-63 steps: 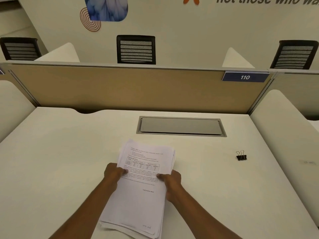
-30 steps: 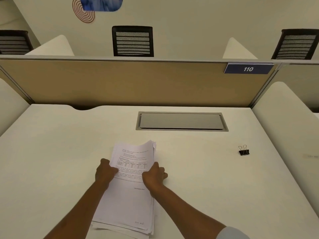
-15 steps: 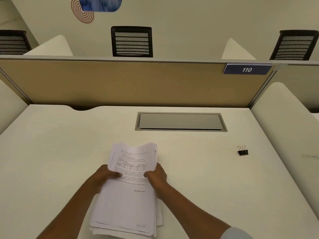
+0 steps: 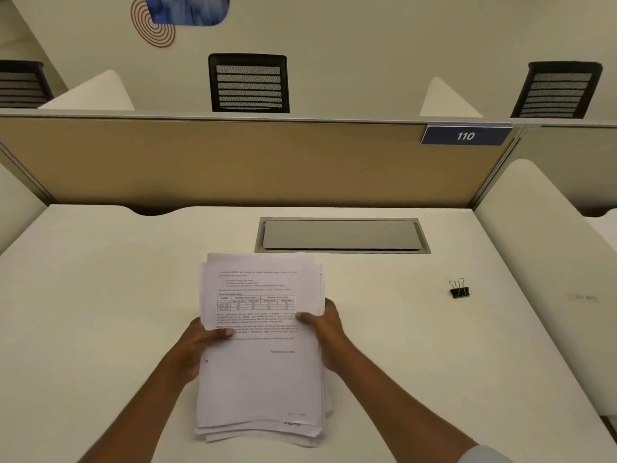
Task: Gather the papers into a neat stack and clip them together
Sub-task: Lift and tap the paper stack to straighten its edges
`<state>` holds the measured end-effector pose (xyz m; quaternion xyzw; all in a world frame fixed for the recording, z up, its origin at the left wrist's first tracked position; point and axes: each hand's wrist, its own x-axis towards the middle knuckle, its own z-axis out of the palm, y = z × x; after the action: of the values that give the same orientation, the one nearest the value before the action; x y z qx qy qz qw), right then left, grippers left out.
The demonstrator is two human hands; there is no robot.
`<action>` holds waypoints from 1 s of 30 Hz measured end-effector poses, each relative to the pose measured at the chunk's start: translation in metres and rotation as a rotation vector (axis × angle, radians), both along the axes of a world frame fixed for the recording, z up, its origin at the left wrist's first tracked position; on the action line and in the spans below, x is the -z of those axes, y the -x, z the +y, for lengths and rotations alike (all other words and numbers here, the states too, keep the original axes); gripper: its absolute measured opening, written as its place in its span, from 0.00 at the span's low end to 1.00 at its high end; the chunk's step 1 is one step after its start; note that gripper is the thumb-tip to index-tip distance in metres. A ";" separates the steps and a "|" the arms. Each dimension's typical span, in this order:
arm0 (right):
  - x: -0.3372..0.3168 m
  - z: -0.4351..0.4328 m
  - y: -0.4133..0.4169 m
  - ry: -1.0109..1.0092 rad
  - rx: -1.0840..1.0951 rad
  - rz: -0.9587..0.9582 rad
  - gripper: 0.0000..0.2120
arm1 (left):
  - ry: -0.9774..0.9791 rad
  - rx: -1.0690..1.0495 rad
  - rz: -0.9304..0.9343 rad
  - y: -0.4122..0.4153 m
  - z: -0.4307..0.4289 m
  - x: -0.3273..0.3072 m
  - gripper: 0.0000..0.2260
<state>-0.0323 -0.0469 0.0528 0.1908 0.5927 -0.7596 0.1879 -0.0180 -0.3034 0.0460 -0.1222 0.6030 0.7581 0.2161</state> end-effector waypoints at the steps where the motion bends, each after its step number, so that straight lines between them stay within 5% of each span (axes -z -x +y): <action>1: -0.002 0.005 0.000 0.019 -0.023 0.026 0.24 | -0.007 0.011 0.018 0.001 0.004 -0.004 0.32; 19: -0.076 0.087 -0.024 -0.248 0.195 0.584 0.10 | -0.007 -0.037 0.370 0.020 0.101 -0.079 0.22; 30: -0.034 0.111 -0.048 -0.235 0.181 0.543 0.14 | 0.055 -0.017 0.392 0.001 0.125 -0.077 0.29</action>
<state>0.0159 0.0636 0.0871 0.0532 0.6855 -0.7228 -0.0692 -0.0194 -0.1784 0.1233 0.0169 0.6530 0.7524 0.0847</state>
